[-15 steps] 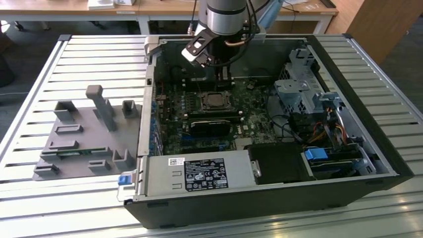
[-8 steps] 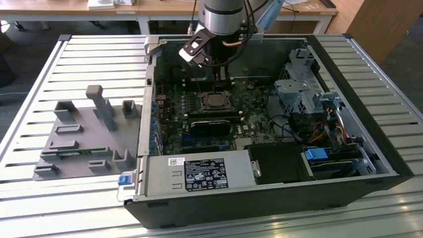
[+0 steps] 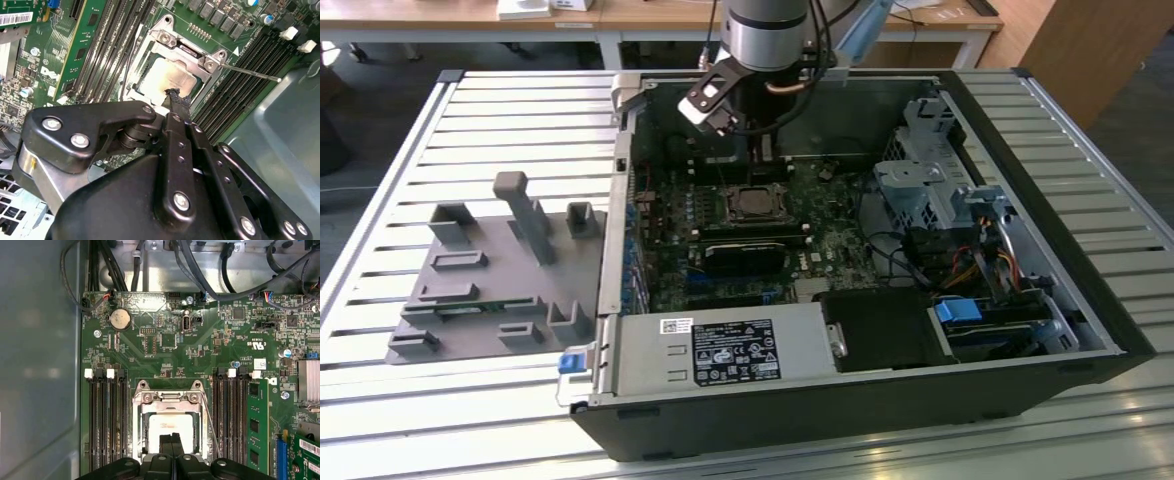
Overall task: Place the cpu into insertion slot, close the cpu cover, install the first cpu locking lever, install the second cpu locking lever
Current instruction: 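Close the cpu cover, then install the first cpu locking lever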
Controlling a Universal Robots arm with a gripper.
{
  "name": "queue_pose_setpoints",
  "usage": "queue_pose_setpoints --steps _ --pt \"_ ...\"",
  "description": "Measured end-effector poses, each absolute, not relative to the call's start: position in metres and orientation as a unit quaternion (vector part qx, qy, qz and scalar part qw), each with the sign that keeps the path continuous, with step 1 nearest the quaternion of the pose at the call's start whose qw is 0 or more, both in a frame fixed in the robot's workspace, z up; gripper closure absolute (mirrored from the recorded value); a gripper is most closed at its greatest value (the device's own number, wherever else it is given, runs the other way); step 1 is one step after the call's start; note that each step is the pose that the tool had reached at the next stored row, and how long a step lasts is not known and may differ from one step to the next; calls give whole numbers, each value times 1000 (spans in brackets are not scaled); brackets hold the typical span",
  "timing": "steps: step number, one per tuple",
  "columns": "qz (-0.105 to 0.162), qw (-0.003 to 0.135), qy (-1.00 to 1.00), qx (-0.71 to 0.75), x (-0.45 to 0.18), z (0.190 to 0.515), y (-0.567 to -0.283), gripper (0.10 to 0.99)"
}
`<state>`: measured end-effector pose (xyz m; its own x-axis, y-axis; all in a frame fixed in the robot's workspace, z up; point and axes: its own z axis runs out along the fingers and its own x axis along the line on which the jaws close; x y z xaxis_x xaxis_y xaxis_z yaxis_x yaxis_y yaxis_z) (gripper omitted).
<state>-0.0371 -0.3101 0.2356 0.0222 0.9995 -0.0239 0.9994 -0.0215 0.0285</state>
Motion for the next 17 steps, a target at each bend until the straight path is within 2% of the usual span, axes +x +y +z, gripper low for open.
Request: queue_pose_setpoints --steps 17 --pt "1 19 699 715 -39 238 -310 980"
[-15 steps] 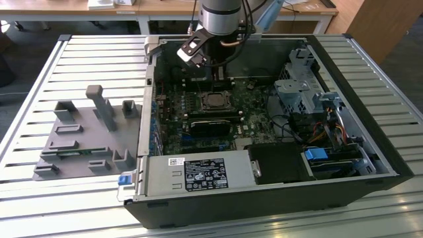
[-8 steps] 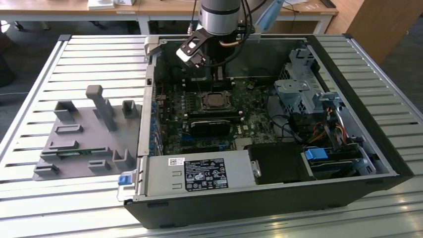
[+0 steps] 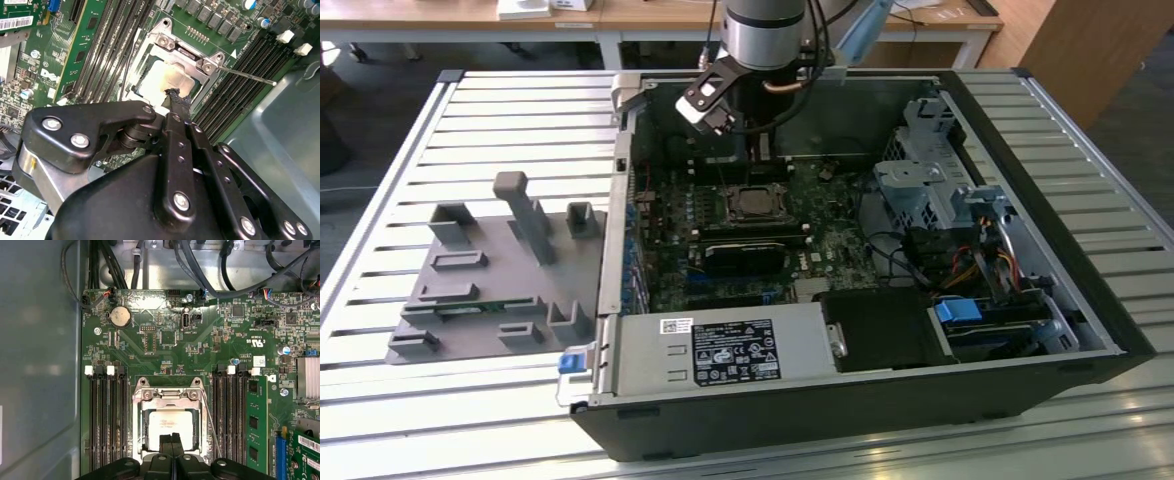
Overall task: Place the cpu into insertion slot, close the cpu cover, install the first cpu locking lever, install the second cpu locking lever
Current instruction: 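Install the first cpu locking lever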
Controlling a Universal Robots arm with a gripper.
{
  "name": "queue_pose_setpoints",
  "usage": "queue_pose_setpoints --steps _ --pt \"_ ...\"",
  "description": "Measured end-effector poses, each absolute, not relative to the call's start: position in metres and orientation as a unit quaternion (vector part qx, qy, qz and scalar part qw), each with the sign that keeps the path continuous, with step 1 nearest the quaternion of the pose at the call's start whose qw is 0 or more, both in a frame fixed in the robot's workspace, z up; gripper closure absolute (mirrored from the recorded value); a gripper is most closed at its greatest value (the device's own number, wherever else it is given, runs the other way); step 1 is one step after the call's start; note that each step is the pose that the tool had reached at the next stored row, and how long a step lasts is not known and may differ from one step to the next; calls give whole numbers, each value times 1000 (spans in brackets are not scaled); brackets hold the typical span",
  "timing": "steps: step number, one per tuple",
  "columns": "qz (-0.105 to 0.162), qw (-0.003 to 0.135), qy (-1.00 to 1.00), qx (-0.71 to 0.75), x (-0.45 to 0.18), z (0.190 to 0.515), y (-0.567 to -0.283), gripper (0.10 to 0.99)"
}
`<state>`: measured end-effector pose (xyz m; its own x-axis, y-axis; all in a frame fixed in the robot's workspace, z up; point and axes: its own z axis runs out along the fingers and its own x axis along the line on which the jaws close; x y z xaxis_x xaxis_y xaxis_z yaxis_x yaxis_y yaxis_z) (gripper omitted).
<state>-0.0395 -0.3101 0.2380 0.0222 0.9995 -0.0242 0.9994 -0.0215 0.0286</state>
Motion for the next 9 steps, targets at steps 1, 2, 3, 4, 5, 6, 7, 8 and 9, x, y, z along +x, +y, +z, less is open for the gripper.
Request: queue_pose_setpoints --steps 1,2,3,4,5,6,7,8,9 --pt "1 19 699 715 -39 239 -310 980" --pt "1 19 699 715 -39 240 -310 980" --pt "1 19 699 715 -39 241 -310 980" --pt "1 19 699 715 -39 242 -310 980" --pt "1 19 699 715 -39 244 -310 980" --pt "0 19 699 715 -39 247 -310 980" --pt "1 19 699 715 -39 251 -310 980" --pt "0 19 699 715 -39 255 -310 980" --pt "0 19 699 715 -39 259 -310 980"
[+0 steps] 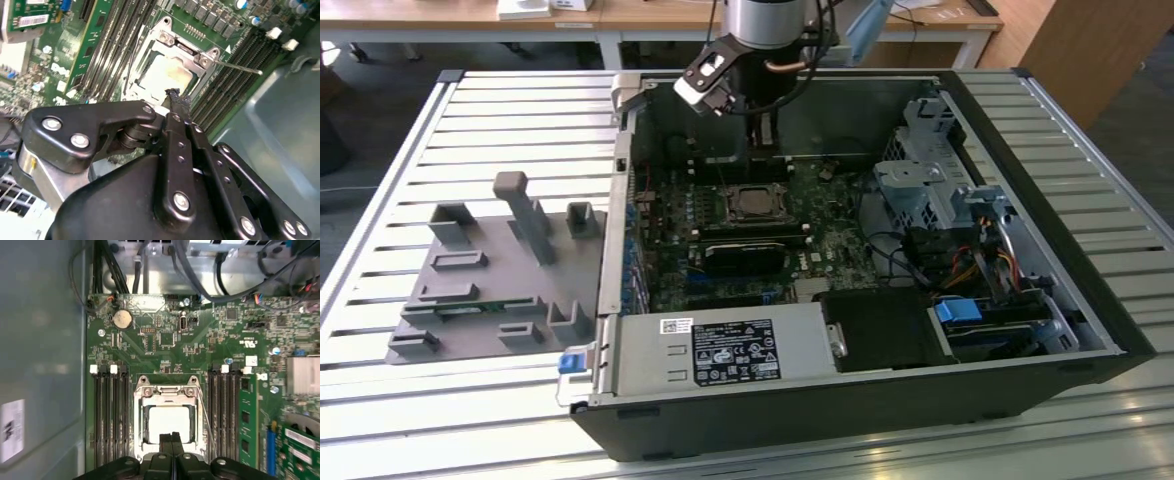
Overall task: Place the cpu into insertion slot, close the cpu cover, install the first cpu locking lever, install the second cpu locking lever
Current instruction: 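Install the first cpu locking lever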
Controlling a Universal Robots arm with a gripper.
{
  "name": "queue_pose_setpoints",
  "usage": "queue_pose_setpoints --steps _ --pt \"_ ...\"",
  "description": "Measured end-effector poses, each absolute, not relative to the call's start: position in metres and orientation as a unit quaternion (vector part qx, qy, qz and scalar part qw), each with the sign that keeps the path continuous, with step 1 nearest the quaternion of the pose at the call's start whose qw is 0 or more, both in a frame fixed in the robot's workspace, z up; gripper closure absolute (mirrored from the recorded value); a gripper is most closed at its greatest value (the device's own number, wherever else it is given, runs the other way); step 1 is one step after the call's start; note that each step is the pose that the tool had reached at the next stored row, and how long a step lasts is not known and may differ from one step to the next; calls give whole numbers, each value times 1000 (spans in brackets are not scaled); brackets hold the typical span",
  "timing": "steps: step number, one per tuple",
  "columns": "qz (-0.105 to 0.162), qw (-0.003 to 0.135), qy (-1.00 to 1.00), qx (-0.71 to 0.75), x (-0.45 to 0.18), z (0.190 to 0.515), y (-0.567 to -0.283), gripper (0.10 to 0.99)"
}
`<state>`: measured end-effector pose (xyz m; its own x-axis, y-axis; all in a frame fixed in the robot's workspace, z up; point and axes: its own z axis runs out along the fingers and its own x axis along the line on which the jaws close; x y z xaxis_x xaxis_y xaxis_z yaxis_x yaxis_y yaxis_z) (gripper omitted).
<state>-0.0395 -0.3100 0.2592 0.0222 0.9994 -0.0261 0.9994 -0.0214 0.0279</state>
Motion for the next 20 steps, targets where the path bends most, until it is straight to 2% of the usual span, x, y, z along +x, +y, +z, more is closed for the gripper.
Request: queue_pose_setpoints --steps 5,20 --pt "-1 20 699 714 -39 278 -310 980" --pt "-3 24 773 634 -39 278 -310 980"
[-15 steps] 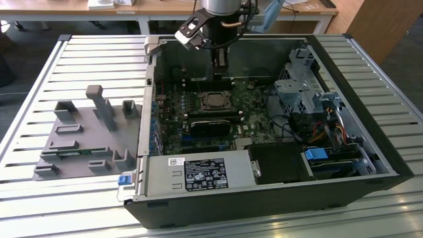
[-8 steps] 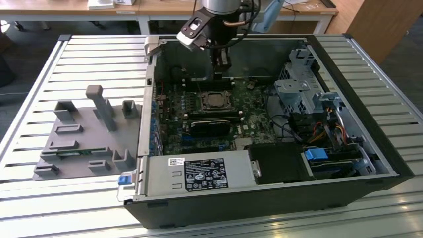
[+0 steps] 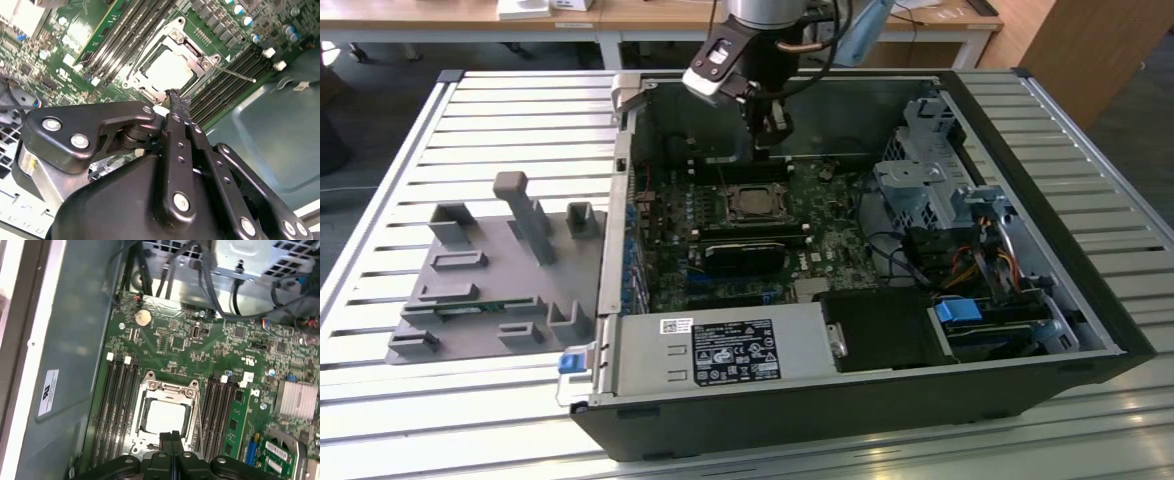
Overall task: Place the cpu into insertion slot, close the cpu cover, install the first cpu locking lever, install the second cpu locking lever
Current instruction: 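Install the first cpu locking lever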
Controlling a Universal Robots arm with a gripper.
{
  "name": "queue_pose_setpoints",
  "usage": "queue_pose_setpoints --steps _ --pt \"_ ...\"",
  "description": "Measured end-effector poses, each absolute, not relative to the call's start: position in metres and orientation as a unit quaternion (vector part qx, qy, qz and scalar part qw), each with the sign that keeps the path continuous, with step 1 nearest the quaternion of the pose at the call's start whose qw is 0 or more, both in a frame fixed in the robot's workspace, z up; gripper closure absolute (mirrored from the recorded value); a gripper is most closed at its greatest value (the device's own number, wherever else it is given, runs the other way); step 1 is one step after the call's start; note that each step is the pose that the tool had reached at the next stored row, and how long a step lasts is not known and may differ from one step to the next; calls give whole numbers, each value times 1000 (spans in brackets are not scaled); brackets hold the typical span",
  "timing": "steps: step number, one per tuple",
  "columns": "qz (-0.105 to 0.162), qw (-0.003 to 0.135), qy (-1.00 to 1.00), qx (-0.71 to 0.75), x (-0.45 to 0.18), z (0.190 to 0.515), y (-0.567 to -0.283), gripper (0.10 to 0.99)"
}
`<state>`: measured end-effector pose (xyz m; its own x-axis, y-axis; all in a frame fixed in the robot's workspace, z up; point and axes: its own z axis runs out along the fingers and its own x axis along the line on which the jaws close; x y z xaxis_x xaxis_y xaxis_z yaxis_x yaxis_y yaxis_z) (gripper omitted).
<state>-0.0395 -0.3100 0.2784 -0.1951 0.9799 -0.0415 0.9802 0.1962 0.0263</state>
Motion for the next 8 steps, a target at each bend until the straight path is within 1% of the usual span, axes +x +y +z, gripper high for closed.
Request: queue_pose_setpoints --steps 8 --pt "-4 27 805 593 -39 278 -310 980"
